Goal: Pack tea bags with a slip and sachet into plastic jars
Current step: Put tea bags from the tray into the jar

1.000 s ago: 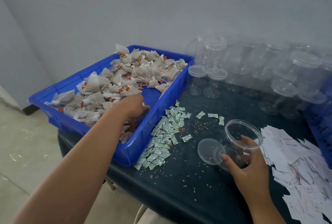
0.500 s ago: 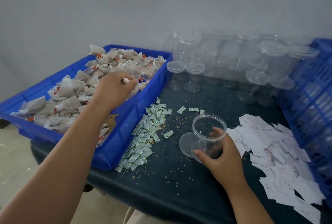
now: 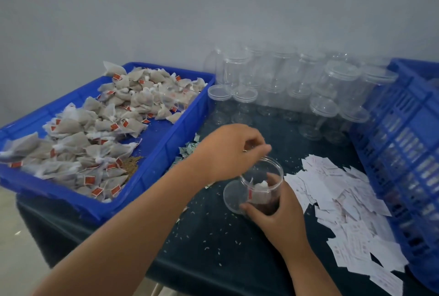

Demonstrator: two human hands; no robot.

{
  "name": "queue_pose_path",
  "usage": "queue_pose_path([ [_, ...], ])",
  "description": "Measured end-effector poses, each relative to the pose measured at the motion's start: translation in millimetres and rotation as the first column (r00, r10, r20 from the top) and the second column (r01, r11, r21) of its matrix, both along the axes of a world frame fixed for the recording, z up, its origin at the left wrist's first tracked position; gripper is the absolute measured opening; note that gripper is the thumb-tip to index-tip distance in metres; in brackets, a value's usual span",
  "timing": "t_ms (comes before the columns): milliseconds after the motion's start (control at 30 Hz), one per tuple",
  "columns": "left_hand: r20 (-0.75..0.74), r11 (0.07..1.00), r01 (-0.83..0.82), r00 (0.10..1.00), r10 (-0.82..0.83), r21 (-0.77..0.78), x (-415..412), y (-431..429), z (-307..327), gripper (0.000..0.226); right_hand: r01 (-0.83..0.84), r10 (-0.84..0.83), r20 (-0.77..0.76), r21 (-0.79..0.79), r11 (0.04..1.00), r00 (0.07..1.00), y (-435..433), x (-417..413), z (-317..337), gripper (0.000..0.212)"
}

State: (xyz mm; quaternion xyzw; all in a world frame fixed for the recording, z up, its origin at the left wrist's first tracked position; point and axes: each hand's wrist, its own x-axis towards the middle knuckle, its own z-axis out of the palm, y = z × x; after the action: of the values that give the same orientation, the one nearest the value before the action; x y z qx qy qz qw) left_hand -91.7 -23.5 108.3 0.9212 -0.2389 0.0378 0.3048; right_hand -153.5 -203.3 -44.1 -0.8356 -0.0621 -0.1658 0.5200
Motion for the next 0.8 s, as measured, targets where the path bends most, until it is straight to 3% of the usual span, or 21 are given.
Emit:
queue_pose_path([
  [67,0.015,0.988,-0.135,0.991,0.136,-0.074,21,24,13,0.017,-0.004,0.004,-0.017,0.016,1.0,1.0,-1,0,-2,0.086],
  [133,0.017,0.949,-0.31,0.95,0.312,-0.054,56,59,26,0.013,-0.01,0.01,-0.031,0.015,1.0,0.999,-2,0,-3,0.092],
  [167,-0.007,0.918,-0.397,0.918,0.397,0.003,75,78,31,0.018,-0.012,0.013,-0.039,0.017,1.0,0.999,-3,0,-4,0.091],
  [233,-0.071,0.827,-0.491,0.847,0.526,0.274,112,114,30,0.038,-0.016,0.017,-0.054,0.022,1.0,0.998,-3,1,-6,0.087],
  [300,-0.106,0.703,-0.396,0.825,0.555,0.591,138,137,14,0.048,-0.026,0.027,-0.071,0.016,1.0,0.997,-2,-1,-8,0.087],
  [367,-0.183,0.682,-0.24,0.855,0.485,0.69,157,148,-9,0.058,-0.042,0.041,-0.078,0.0,0.999,0.996,-1,0,-10,0.089],
  [433,-0.289,0.806,-0.175,0.873,0.393,0.566,170,153,-31,0.063,-0.054,0.053,-0.08,0.001,0.999,0.995,-1,1,-11,0.092],
  [500,-0.46,0.933,-0.252,0.818,0.346,0.255,176,153,-52,0.056,-0.078,0.078,-0.082,0.004,0.997,0.994,-1,4,-11,0.092],
  [567,-0.648,0.917,-0.399,0.694,0.314,0.017,183,151,-71,0.053,-0.118,0.117,-0.071,-0.005,0.993,0.991,-1,8,-10,0.093],
  [600,-0.701,0.893,-0.45,0.644,0.306,-0.024,186,149,-78,0.048,-0.133,0.133,-0.066,-0.008,0.991,0.989,-2,10,-10,0.093],
  [667,-0.685,0.858,-0.513,0.631,0.364,-0.017,195,146,-86,0.033,-0.131,0.13,-0.052,-0.013,0.991,0.99,-2,12,-11,0.095],
  [800,-0.483,0.878,-0.41,0.734,0.477,0.246,197,149,-82,0.03,-0.09,0.09,-0.038,0.004,0.996,0.995,-2,12,-13,0.093],
])
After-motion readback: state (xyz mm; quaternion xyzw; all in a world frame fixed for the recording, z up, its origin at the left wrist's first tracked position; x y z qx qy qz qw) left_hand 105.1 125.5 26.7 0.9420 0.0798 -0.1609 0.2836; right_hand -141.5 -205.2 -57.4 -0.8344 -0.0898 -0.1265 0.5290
